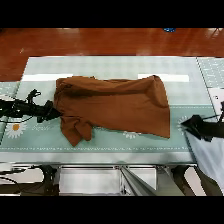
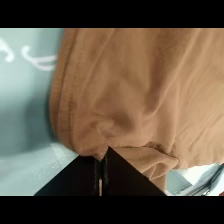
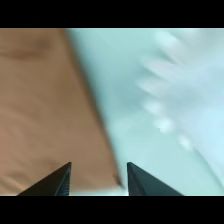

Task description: Fold the shirts.

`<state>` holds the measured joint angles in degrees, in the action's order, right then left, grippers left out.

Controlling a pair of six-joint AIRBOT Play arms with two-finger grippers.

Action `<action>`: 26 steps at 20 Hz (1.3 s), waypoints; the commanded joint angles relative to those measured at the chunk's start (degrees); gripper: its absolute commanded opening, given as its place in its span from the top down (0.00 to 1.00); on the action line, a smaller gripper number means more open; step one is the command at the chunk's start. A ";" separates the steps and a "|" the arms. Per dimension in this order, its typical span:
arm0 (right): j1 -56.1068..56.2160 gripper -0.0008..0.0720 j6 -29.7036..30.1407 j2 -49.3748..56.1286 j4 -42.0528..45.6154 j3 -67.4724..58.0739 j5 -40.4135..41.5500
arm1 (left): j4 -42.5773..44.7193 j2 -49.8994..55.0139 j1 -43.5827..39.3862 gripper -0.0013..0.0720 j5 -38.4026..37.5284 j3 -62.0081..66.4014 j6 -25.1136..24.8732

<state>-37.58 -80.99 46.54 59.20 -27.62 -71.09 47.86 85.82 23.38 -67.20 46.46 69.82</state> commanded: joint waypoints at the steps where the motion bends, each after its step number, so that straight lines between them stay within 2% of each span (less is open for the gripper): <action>1: -2.27 0.43 -0.15 -0.04 1.92 5.73 -4.46 | -0.33 0.04 -0.81 0.96 0.61 0.57 -0.39; 7: 7.28 0.43 -2.10 3.93 -3.04 9.70 4.09 | -0.33 0.04 -0.79 0.96 0.70 0.57 -0.37; 13: 16.76 0.43 2.34 18.16 -18.05 5.51 18.25 | -0.35 0.04 -1.73 0.96 1.14 0.57 -0.42; 14: 18.91 0.49 2.80 20.70 -19.85 3.10 19.30 | -0.39 0.04 -2.08 0.96 1.49 0.68 -0.39; 15: 21.07 0.69 3.76 22.86 -20.83 0.22 19.02 | -0.57 0.02 -2.40 0.96 1.84 1.07 -0.37; 16: 23.50 0.91 6.32 24.70 -21.99 -3.50 17.66 | -1.57 0.00 -2.45 0.96 1.51 1.88 -0.37; 17: 25.51 0.95 8.13 25.70 -23.02 -7.96 15.76 | -3.48 -0.22 -2.40 0.96 0.70 3.10 -0.42; 19: 27.02 0.95 7.85 25.86 -22.10 -18.84 11.41 | -9.33 -1.95 -2.34 0.96 -0.85 7.89 -1.31; 22: 26.97 0.95 2.67 25.86 -15.80 -43.08 3.69 | -20.35 -6.38 -2.32 0.96 -1.16 21.53 -1.29; 24: 26.97 0.95 -0.85 25.86 -9.68 -60.81 1.77 | -22.05 -9.20 -2.34 0.96 2.34 33.03 -1.20; 26: 26.91 0.95 -4.63 25.83 -1.84 -77.15 0.28 | -21.29 -10.71 -1.44 0.96 5.55 45.29 3.10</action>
<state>-11.05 -80.03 72.10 47.27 -82.52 -66.87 29.95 77.91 21.30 -65.76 76.97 69.49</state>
